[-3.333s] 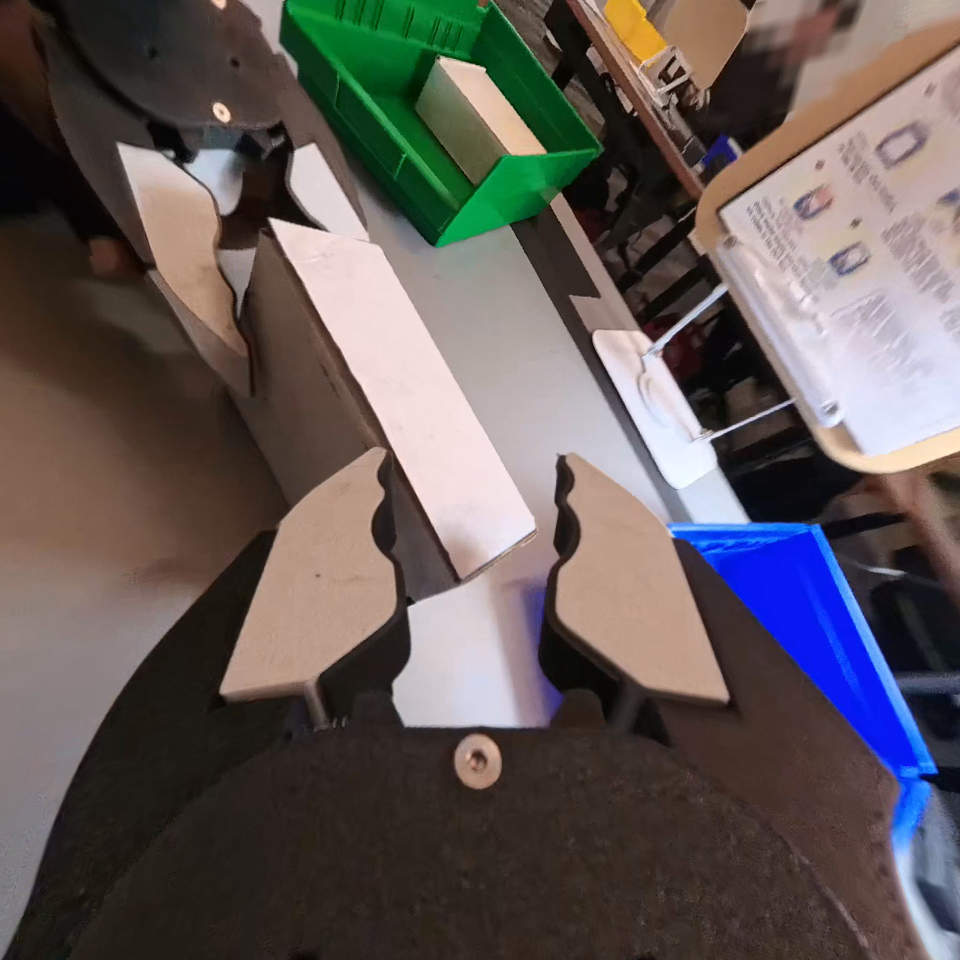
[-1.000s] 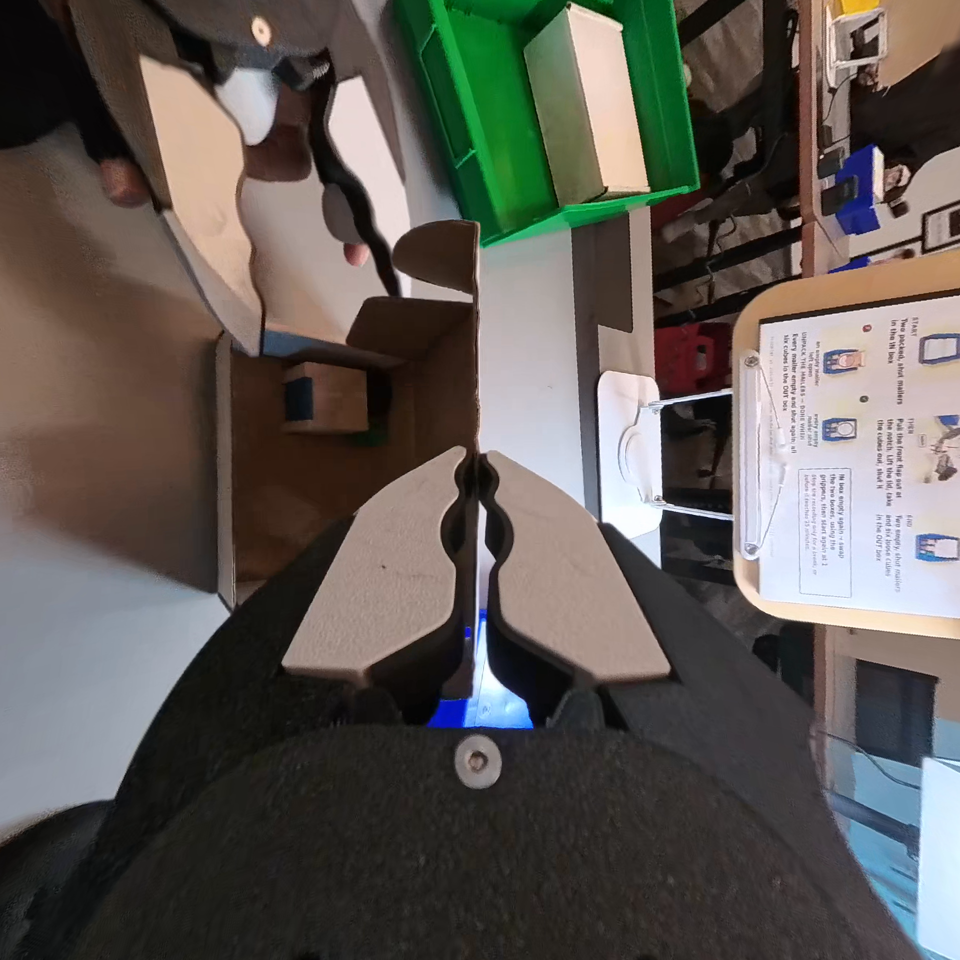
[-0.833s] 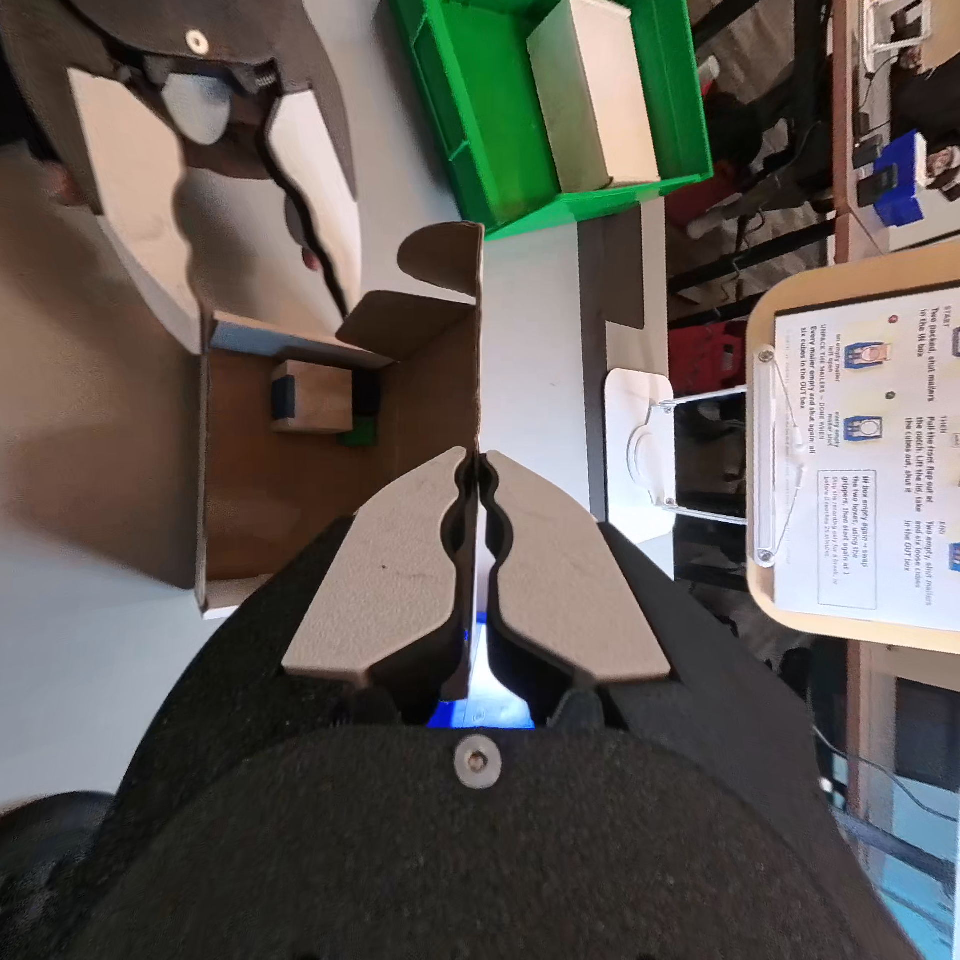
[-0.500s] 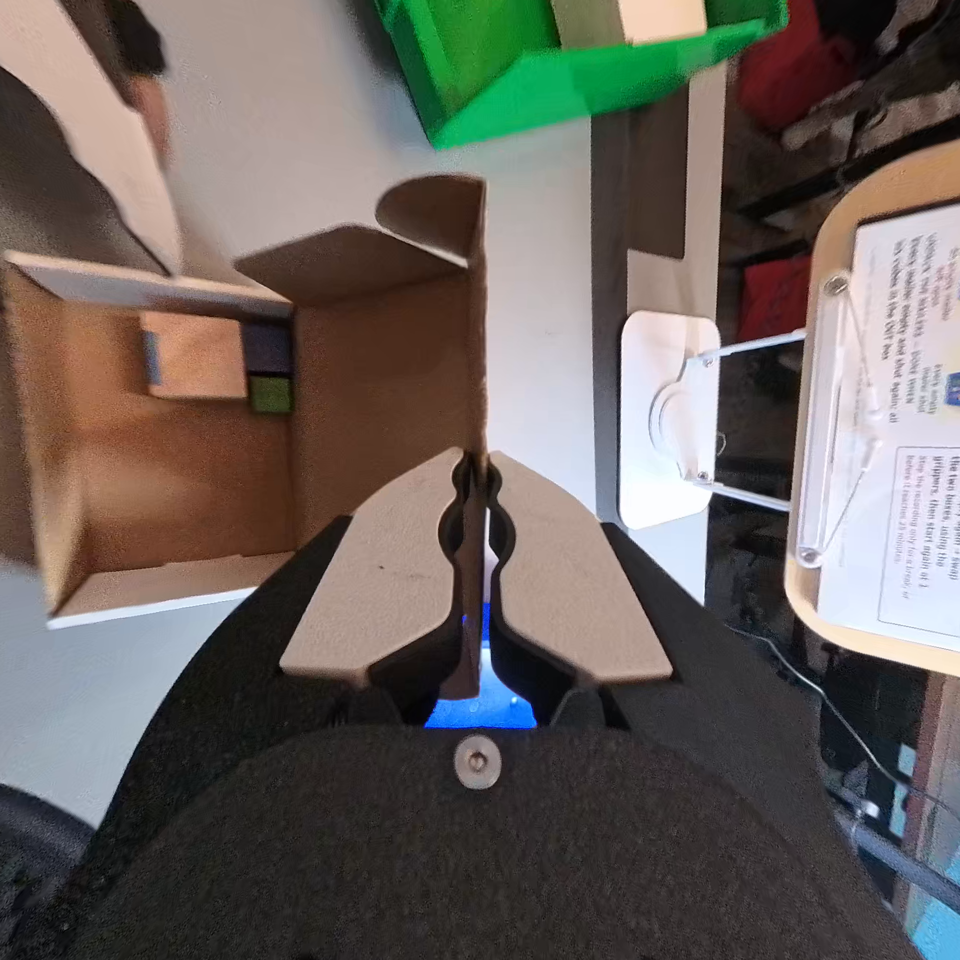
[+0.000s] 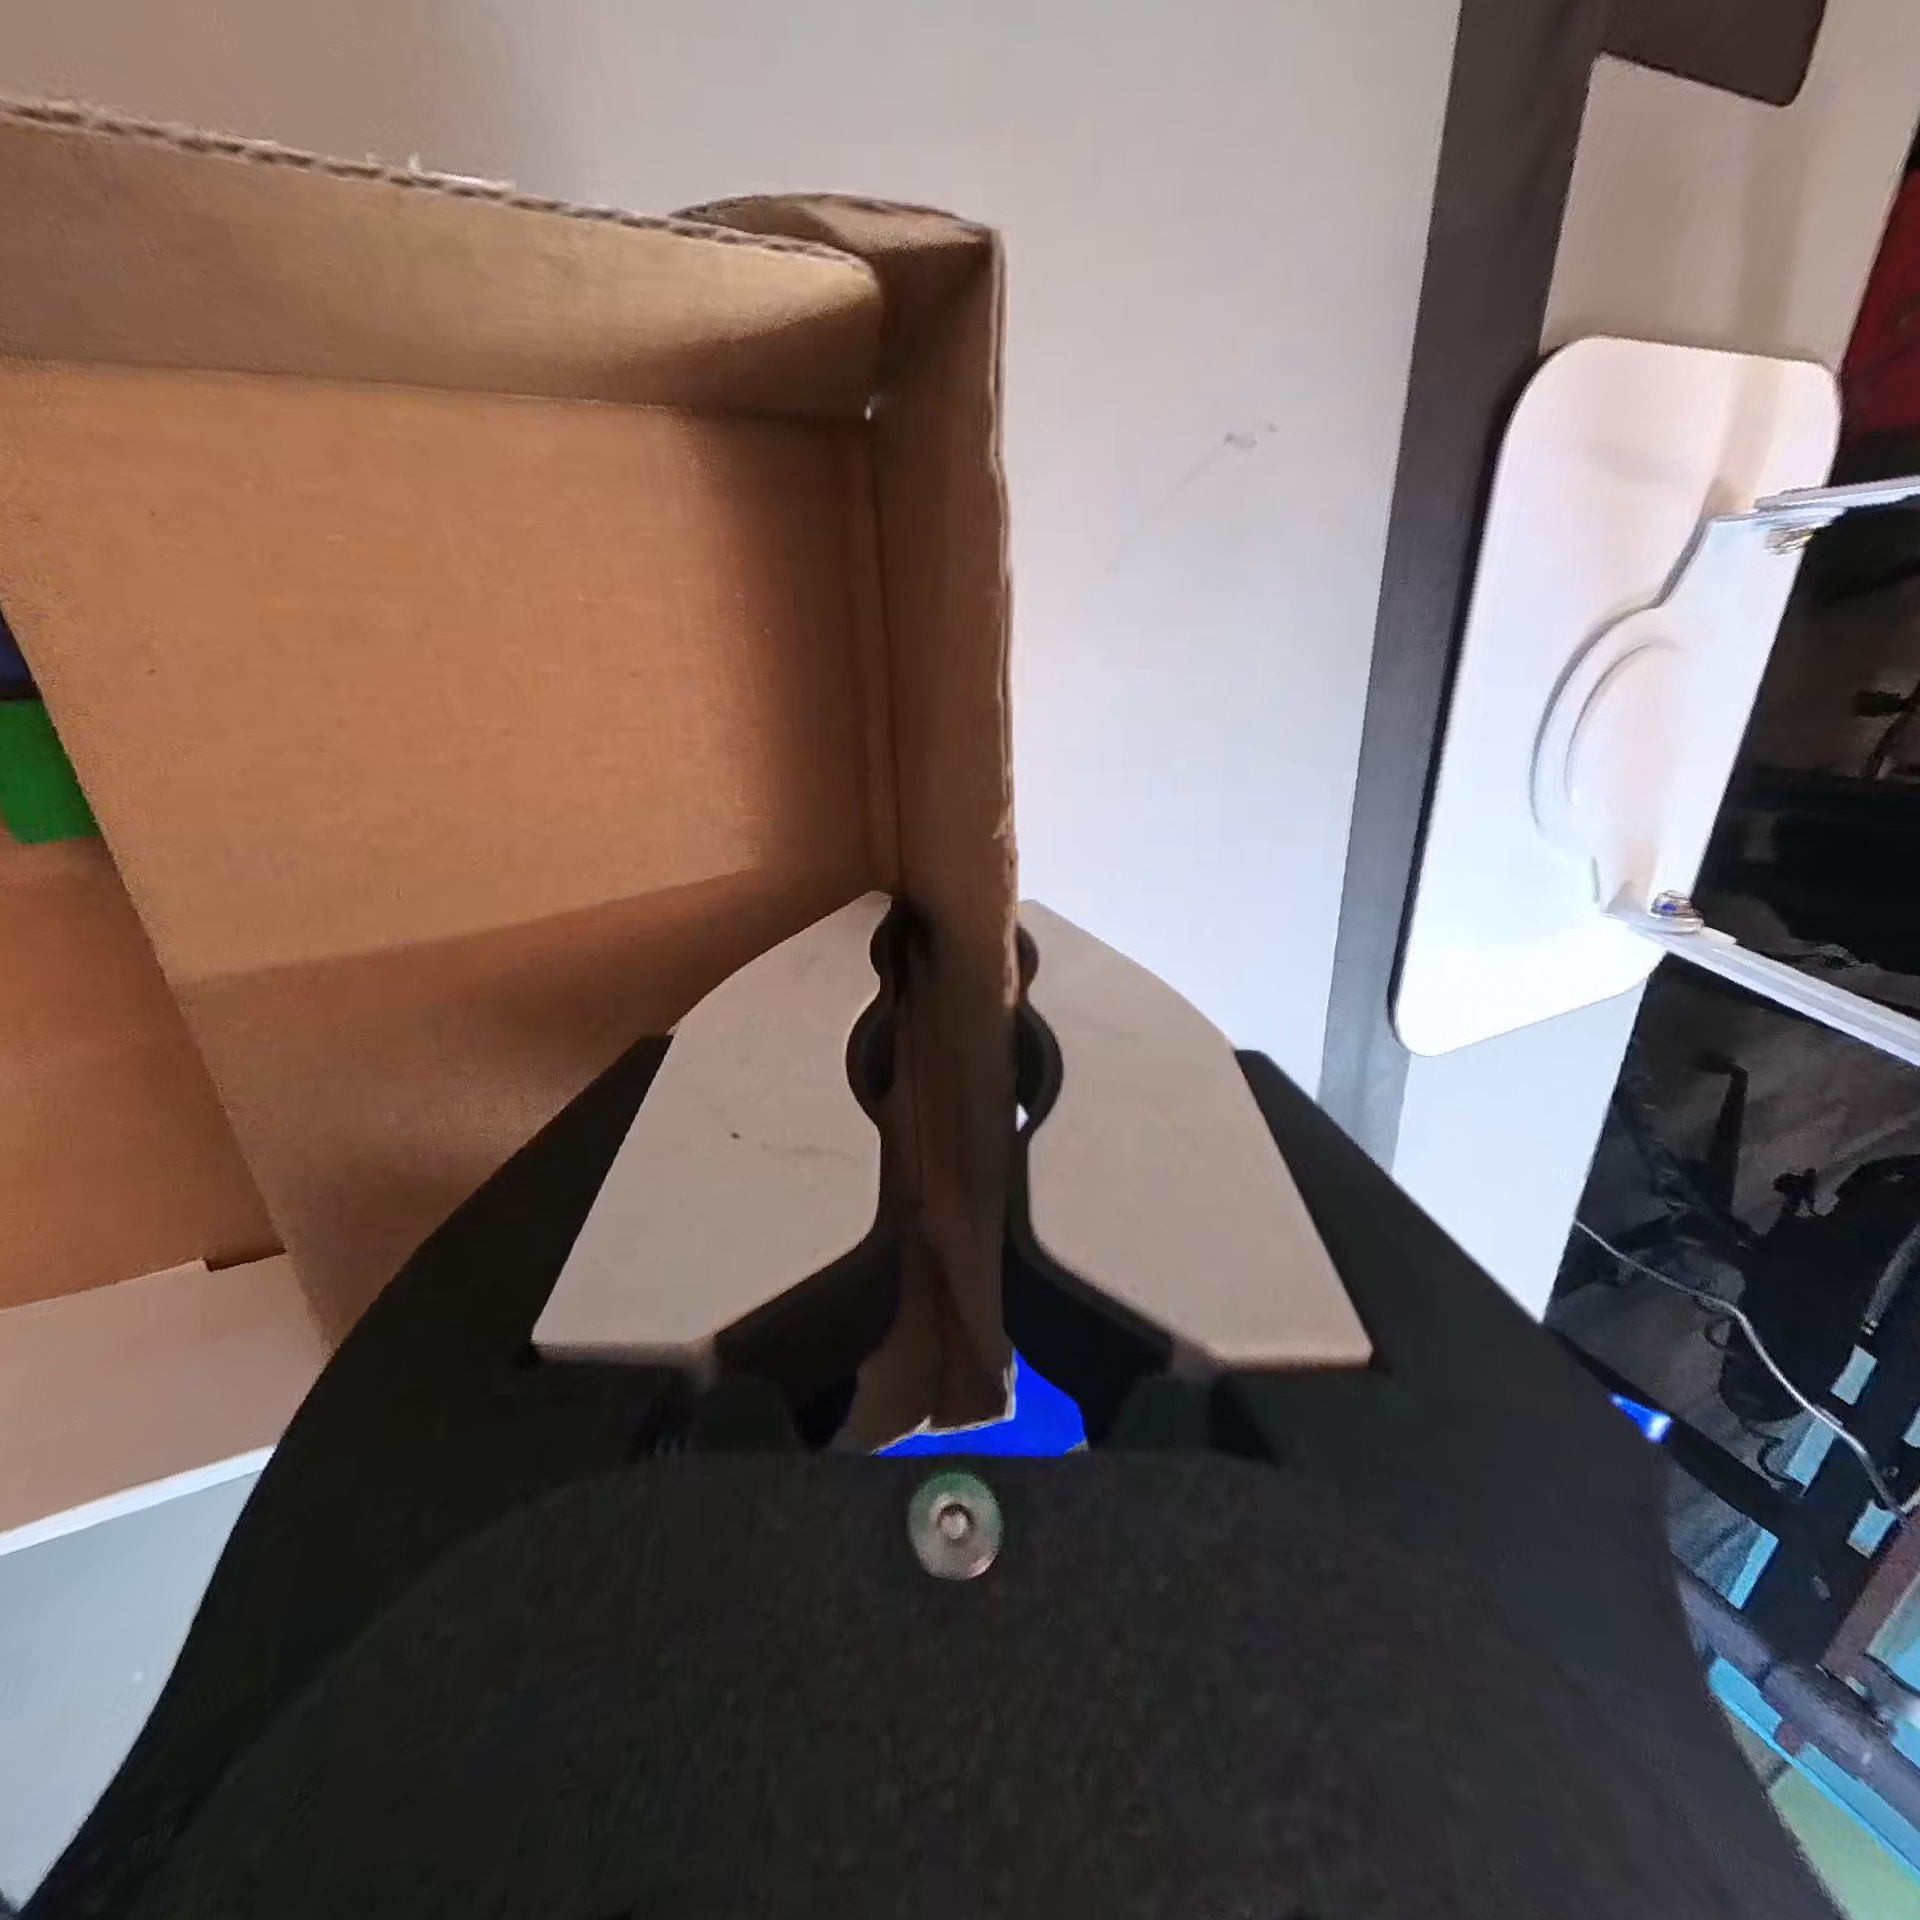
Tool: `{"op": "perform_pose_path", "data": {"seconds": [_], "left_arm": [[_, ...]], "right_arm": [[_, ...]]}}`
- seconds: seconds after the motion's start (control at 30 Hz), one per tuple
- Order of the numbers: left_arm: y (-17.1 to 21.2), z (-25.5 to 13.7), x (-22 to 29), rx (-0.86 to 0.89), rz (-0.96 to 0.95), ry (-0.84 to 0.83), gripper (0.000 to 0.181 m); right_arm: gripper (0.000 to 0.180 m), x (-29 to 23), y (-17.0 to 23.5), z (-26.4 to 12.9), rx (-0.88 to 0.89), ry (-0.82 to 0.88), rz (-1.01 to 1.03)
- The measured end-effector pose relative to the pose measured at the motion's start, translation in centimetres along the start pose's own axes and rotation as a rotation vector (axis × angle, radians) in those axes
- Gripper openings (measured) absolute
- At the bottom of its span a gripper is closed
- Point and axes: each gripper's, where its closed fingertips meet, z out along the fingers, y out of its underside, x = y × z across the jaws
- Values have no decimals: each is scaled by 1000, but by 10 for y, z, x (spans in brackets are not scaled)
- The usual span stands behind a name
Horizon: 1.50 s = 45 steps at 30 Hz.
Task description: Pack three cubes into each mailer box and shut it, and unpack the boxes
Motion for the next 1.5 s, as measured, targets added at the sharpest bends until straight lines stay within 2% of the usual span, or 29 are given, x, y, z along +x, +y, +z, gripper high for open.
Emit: {"op": "perform_pose_path", "data": {"seconds": [0.13,0.3,0.4,0.47,0.53,0.67,0.87,0.97,1.03,1.07,1.23,1.37,1.5], "left_arm": [[-1,0,4,-1,7,16,59],[-2,-1,2,-4,17,-7,66],[-6,-4,-2,-3,13,-50,70],[-9,-6,-3,-6,-6,-88,71],[-12,-9,-1,-3,-29,-109,73],[-16,-14,2,14,-73,-154,73],[-9,-16,3,-3,-95,-208,69],[-5,-16,3,-19,-101,-215,68],[-5,-17,3,-19,-97,-223,68],[-5,-17,3,-20,-94,-226,68],[-3,-17,2,-32,-89,-231,68],[-2,-16,2,-36,-89,-234,67],[0,-16,-1,-46,-104,-245,65]], "right_arm": [[24,6,-16,-37,140,34,47],[38,-1,-36,-118,359,94,74],[41,-28,-43,-158,477,55,82],[43,-54,-46,-170,516,-17,78],[46,-84,-46,-166,498,-100,50],[49,-131,-46,-131,392,-255,5],[55,-153,-45,-52,199,-303,-19],[58,-160,-46,-31,139,-307,-67],[51,-162,-49,-26,134,-302,-82],[43,-160,-50,-26,134,-287,-96],[43,-165,-53,-44,188,-334,-126],[43,-148,-50,-85,282,-320,-91],[43,-105,-23,-134,351,-257,-18]]}}
